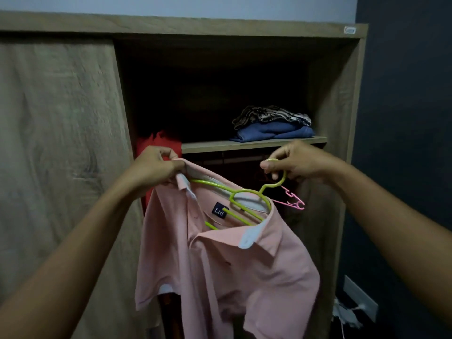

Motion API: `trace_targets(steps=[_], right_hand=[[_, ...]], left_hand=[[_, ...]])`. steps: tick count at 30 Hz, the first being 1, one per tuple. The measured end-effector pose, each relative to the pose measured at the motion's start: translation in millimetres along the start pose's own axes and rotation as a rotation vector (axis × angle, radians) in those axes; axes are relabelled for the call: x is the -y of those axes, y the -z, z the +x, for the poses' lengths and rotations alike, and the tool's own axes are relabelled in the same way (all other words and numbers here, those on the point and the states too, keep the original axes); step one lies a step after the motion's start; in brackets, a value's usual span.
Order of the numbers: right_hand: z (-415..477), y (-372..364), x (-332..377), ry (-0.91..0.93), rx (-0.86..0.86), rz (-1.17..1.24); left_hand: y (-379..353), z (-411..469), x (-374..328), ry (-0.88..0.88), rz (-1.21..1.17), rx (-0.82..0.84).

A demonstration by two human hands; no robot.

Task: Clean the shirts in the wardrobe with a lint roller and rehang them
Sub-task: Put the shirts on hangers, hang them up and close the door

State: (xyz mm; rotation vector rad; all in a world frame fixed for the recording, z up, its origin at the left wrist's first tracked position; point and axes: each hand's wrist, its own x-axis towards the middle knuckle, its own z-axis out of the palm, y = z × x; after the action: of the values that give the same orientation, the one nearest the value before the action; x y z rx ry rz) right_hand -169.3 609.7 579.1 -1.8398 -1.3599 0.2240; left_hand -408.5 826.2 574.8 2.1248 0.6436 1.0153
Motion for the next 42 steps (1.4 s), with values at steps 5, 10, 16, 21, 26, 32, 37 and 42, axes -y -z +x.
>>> trace_targets(steps=[5, 10, 16, 21, 26, 32, 37, 42], right_hand=[[18.0, -16.8, 25.2, 0.135, -0.148, 0.078], [33.1, -44.5, 26.6, 0.16, -0.105, -0.17], [40.7, -41.1, 22.4, 0.228, -0.189, -0.192], [40.1, -28.7, 38.9, 0.3, -0.24, -0.113], [29.4, -20.7, 52.1, 0.368, -0.246, -0.131], [21.6, -1.9, 28.7, 0.401, -0.241, 0.023], [2.9, 30.5, -49.0, 0.191, 0.033, -0.274], [-22.4, 50.7, -69.6, 0.14, 0.201, -0.301]], left_hand=[[-21.6, -14.6, -23.0, -0.102, 0.023, -0.004], [-24.9, -29.7, -44.6, -0.171, 0.166, 0.046], [-14.5, -34.2, -38.4, -0.082, 0.258, 0.254], [-14.4, -35.1, -34.6, 0.031, 0.439, 0.397], [-32.2, -14.0, -7.3, -0.414, 0.566, 0.21], [-56.2, -4.2, 19.1, -0.521, 0.355, 0.409], [-60.8, 1.4, 35.4, -0.517, 0.237, 0.384], [-80.5, 8.2, 40.4, -0.391, -0.001, 0.476]])
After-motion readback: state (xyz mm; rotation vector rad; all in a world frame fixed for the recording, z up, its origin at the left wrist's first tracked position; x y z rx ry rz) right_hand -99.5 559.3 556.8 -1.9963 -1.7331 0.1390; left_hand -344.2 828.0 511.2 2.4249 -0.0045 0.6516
